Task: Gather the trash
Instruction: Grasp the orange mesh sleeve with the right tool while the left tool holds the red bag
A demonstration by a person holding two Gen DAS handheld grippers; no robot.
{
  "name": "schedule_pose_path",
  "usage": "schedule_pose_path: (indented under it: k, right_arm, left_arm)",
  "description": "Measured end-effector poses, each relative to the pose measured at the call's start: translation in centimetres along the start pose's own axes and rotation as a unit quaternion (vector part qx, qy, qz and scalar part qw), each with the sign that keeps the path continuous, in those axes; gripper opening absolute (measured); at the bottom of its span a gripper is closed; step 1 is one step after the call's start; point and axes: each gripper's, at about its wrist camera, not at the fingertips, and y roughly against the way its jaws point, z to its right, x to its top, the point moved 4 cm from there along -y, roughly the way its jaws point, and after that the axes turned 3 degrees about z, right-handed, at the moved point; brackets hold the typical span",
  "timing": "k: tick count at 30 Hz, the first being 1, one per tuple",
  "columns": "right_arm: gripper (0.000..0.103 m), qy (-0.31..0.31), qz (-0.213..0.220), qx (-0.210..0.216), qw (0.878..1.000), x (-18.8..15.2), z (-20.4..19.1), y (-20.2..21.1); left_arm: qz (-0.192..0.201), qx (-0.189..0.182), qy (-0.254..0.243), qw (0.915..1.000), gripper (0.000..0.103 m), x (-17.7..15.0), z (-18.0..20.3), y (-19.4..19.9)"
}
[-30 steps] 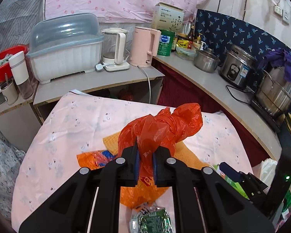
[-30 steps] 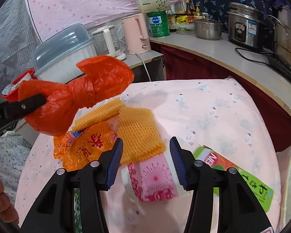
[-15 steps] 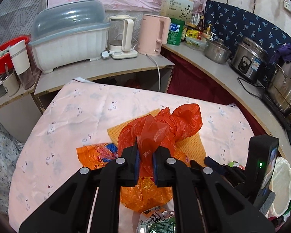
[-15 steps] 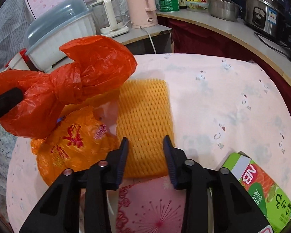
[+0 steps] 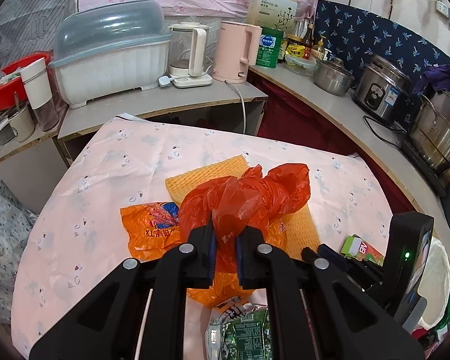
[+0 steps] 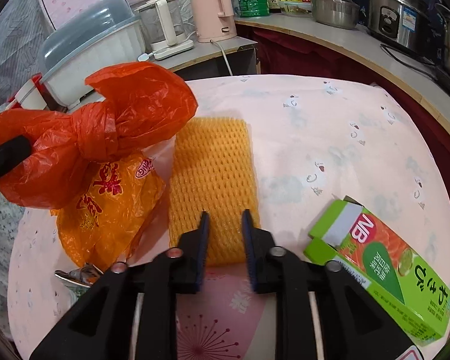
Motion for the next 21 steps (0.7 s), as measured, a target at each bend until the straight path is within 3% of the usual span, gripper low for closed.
schedule_pose_path:
  k: [1,3,9,11,12,15,21]
  right_arm:
    - [0.042,-0.006,0.001,-0.001,1.000,0.1,0.2,0.1]
    - [0.054,-0.013,0.004,-0.018,1.000,0.1,0.7,0.3]
    - [0.055,-0.027,-0.006,-0.010,1.000,-0.2,1.5,-0.7]
    - [0.041,-0.018,-0.007,-0.009,1.000,-0.2,1.2,-0.7]
    - [0.028,-0.018,-0.008,0.001,1.000,-0.2,1.1,-0.7]
    - [0.011,-0.011,-0.003,-0.006,1.000,0.0,0.8,-0.2]
    - [0.010,-0.013,0.022,-0.003,1.000,0.6,1.0,2.5]
  left_arm:
    - [0.000,0.001,0.000,1.0000,0.010,0.0,0.0,0.1]
    - [0.000,0.000,0.000,1.0000,0.010,-0.1,0.0,0.3]
    - [-0.001,-0.001,0.001,1.0000,0.010,-0.2,-0.1,0.3]
    - [-0.004,0.000,0.002,1.0000,0.010,-0.3,-0.1,0.1]
    - [-0.005,0.000,0.003,1.0000,0.010,-0.3,-0.1,0.1]
    - [-0.004,0.000,0.000,1.0000,0.010,-0.3,0.1,0.1]
    - [0.003,-0.003,-0.004,1.0000,0.010,-0.1,1.1,1.3]
